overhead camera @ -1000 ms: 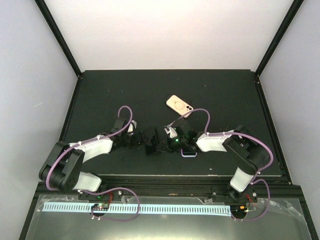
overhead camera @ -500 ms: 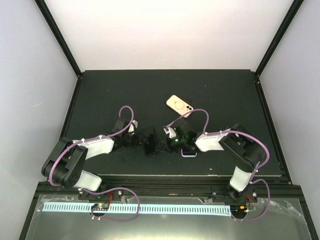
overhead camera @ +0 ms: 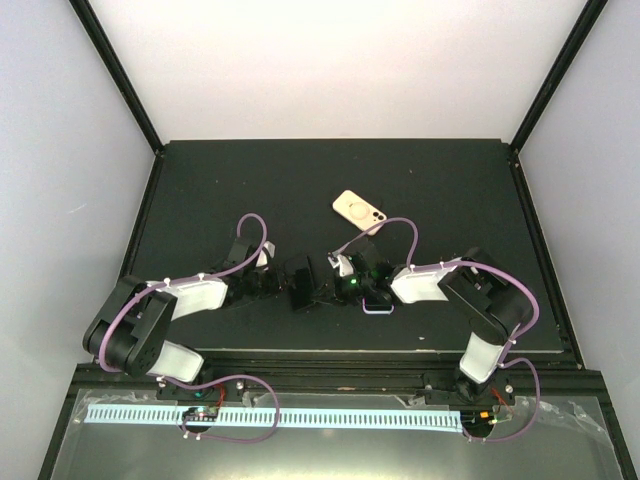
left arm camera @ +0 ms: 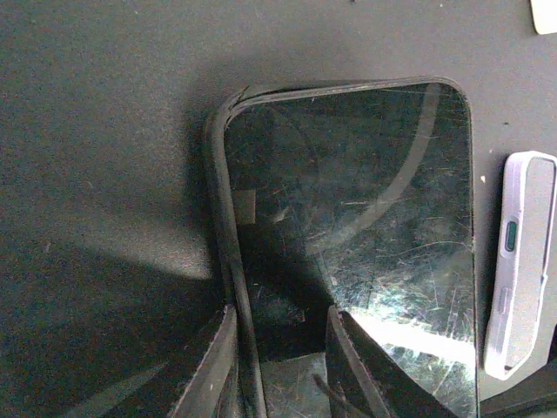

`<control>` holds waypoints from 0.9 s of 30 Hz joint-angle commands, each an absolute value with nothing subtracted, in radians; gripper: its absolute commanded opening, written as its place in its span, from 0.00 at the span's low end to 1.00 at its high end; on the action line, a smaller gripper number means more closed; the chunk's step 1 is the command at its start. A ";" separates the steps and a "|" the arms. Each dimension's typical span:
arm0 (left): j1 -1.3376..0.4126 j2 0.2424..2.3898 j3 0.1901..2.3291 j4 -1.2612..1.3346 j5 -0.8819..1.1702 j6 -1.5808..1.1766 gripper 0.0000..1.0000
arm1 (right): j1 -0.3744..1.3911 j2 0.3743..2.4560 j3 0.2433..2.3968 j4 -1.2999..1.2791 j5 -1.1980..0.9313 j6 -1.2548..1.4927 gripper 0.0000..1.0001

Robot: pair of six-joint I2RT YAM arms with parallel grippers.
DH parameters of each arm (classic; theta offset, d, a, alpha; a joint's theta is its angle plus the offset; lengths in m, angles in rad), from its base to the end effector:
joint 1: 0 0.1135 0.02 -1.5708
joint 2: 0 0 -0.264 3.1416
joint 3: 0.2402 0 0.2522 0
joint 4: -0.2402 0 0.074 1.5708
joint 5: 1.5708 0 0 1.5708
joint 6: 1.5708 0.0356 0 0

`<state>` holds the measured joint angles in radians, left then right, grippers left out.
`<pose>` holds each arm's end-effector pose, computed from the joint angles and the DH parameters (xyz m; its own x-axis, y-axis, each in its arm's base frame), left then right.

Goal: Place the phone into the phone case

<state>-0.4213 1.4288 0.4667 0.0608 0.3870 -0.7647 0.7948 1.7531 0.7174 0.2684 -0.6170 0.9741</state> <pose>0.2120 -0.1097 0.1243 -0.9265 -0.2873 -0.2429 -0.0679 0.7627 -0.6432 0.2084 0.2418 0.1215 -0.9960 -0.0517 -0.0722 -0.0888 0.5638 0.8211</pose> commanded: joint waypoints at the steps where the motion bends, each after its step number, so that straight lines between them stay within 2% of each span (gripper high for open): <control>1: -0.459 1.445 0.451 0.044 0.430 -0.775 0.28 | 0.799 1.765 0.704 0.168 -0.515 0.922 0.07; 12: -0.486 1.433 0.452 0.037 0.430 -0.777 0.28 | 0.798 1.641 0.726 0.032 -0.465 0.887 0.19; 21: -0.486 1.410 0.460 -0.014 0.395 -0.761 0.28 | 0.798 1.612 0.774 -0.053 -0.410 0.830 0.24; 27: -0.485 1.387 0.478 -0.052 0.345 -0.759 0.32 | 0.799 1.635 0.817 -0.064 -0.378 0.818 0.39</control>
<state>-0.4801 1.4055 0.4595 0.0132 0.3939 -0.7727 0.7998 1.6367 0.7746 -0.0498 -0.4213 0.8410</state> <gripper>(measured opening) 0.303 0.355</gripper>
